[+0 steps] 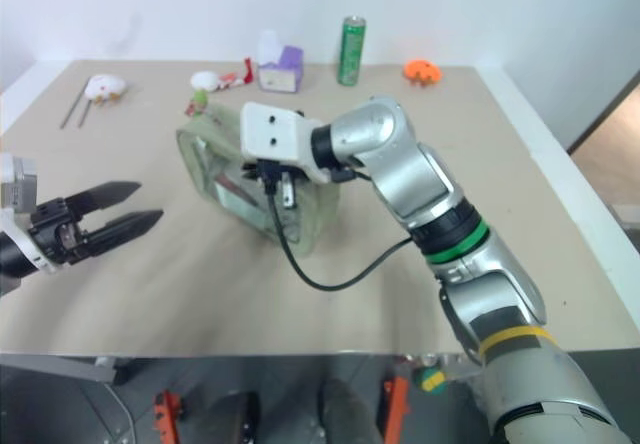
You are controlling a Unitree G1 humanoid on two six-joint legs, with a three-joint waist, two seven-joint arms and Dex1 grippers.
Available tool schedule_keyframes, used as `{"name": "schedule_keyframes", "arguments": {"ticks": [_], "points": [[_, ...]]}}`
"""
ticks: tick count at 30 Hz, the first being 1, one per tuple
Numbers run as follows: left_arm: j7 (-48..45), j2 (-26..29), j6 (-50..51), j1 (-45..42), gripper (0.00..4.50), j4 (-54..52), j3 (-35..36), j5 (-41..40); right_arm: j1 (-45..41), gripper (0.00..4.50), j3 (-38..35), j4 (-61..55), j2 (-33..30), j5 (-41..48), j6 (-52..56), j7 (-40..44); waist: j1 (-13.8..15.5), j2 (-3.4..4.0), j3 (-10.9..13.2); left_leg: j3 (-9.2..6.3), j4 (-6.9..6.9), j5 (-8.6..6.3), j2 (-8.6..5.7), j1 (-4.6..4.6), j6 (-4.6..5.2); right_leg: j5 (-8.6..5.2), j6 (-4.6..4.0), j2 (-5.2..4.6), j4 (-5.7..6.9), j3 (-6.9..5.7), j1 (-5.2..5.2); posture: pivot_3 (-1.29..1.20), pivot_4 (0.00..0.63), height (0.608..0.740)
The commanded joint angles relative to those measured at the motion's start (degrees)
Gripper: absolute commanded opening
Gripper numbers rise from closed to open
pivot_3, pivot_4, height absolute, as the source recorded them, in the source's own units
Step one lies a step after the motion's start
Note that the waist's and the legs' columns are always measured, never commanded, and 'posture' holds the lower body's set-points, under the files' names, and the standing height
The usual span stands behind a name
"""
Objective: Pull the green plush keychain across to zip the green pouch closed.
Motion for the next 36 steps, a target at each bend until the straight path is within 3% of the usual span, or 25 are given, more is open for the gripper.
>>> {"name": "schedule_keyframes", "arguments": {"ticks": [1, 6, 15, 19, 23, 36], "points": [[0.3, 0.1, -1.2, -0.5, 4.5, -1.1, 1.6, -0.6, -0.7, 0.03, -2.4, 0.0, -0.2, -0.6, 0.0, -0.2, 0.0, 0.0, 0.0, 0.0, 0.02, 0.0, 0.0, 0.0, 0.0, 0.0, 0.0, 0.0, 0.02, 0.0, 0.0, 0.0, 0.15, 0.74], [0.4, -0.1, -1.0, -1.2, 4.5, -0.7, 1.2, -0.8, -2.3, 0.03, -8.4, -2.3, -0.3, 5.0, 4.1, 0.6, 0.0, 0.01, 0.0, -0.02, 0.19, 0.0, -0.01, -0.04, 0.0, -0.02, 0.03, 0.0, 0.15, -0.02, 0.0, 0.0, 0.15, 0.74], [-0.1, -0.6, -1.1, -2.5, 4.5, 1.2, 0.0, -0.3, -1.5, 2.92, -11.8, -13.0, -4.6, 12.1, 16.6, 2.8, 0.0, 0.02, 0.0, -0.07, 0.26, 0.0, -0.01, -0.03, 0.0, -0.09, 0.05, 0.03, 0.32, -0.05, -0.02, 0.0, 0.15, 0.74], [-0.2, -1.2, -1.6, -3.4, 4.5, 1.9, -1.1, 0.4, -1.0, 2.92, -8.8, -16.1, -5.6, 11.4, 18.8, 2.5, -0.1, 0.02, 0.0, -0.08, 0.29, 0.0, 0.0, 0.0, 0.0, -0.18, 0.15, 0.05, 0.38, -0.05, -0.03, 0.0, 0.15, 0.74], [0.0, -1.9, -2.0, -4.0, 4.5, 2.0, -2.3, 0.7, -0.2, 2.92, -1.5, -14.3, -8.3, 3.3, 15.4, 1.4, -0.1, 0.02, 0.0, -0.07, 0.31, 0.0, 0.01, 0.06, 0.0, -0.23, 0.2, 0.07, 0.46, -0.04, -0.02, 0.0, 0.15, 0.74], [0.5, -2.7, -2.5, -3.5, 4.5, 1.2, -2.7, 0.7, -3.6, 2.92, -1.0, -5.1, -5.6, -1.7, 10.5, 1.1, -0.1, 0.02, 0.0, -0.04, 0.31, 0.01, 0.0, 0.06, -0.01, -0.24, 0.17, 0.08, 0.55, 0.0, -0.05, 0.0, 0.15, 0.74]]}}
